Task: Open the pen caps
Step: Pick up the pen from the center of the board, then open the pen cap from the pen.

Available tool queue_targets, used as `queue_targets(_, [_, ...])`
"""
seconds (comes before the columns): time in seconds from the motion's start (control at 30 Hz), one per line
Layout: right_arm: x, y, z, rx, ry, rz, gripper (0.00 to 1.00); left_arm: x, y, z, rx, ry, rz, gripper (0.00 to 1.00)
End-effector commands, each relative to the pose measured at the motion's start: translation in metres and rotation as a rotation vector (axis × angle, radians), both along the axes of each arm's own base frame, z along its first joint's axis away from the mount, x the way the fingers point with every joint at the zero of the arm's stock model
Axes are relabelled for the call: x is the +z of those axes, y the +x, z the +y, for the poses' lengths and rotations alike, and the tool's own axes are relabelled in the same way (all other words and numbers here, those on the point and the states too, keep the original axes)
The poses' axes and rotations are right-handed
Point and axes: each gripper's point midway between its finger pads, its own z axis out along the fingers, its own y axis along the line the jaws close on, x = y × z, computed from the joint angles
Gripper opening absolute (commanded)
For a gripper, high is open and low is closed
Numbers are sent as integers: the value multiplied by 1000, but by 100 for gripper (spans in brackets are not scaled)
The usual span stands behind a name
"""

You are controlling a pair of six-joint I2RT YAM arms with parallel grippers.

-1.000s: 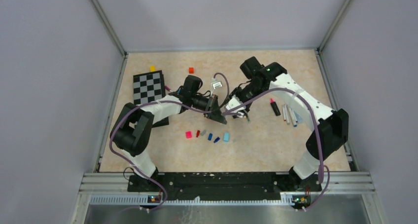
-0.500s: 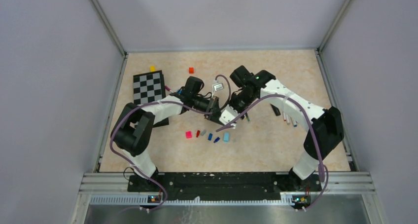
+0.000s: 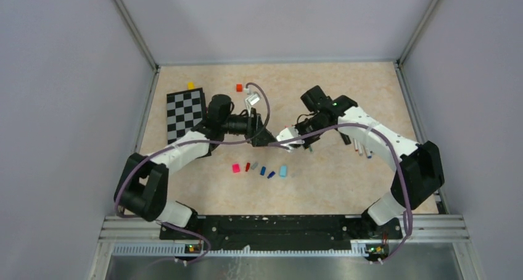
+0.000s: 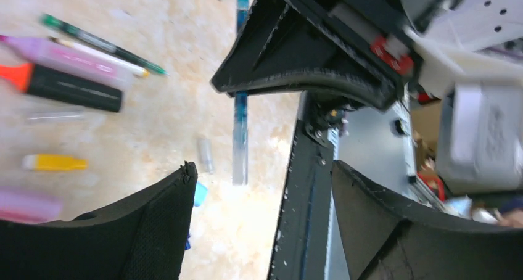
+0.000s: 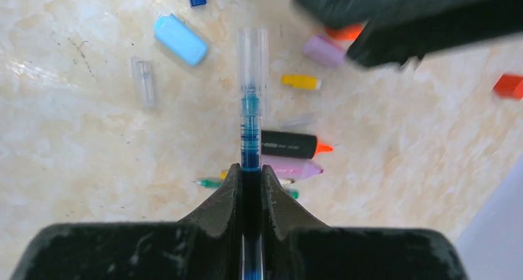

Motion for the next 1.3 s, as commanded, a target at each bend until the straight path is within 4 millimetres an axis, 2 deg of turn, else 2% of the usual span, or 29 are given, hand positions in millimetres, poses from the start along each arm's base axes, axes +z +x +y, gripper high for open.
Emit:
queue_targets(0.0, [26,-1,-7,-192,192,109,0,50,27,12,232,-154,-242,88])
queue_targets(0.03, [31,-3,-8,-221,240,146,0,55,27,15,276,-185,-268,98])
queue_targets(0.07, [32,-3,-8,-258,280,184,0,63,27,17,308,-226,-297,98])
queue_targets(0.13, [41,2,-3,-368,384,252,0,70,28,23,380,-298,-315,99])
queue_targets(0.33, [41,-1,10,-582,508,483,0,84,26,27,447,-470,-190,99])
queue_targets(0.5, [45,6,22,-660,573,583,0,84,28,22,477,-551,-70,98])
queue_targets(0.6, [46,12,26,-698,595,606,0,79,30,15,485,-531,-53,94])
queue_targets(0.77, [45,13,30,-714,617,637,0,66,39,8,546,-473,-31,79])
queue_targets(1.03, [38,10,37,-719,600,634,0,62,44,-4,545,-442,-7,47])
queue_targets(1.17, [36,7,40,-710,590,632,0,57,46,-4,562,-427,4,39])
queue_targets(1.27, [34,5,41,-702,580,626,0,56,48,-2,580,-418,0,27])
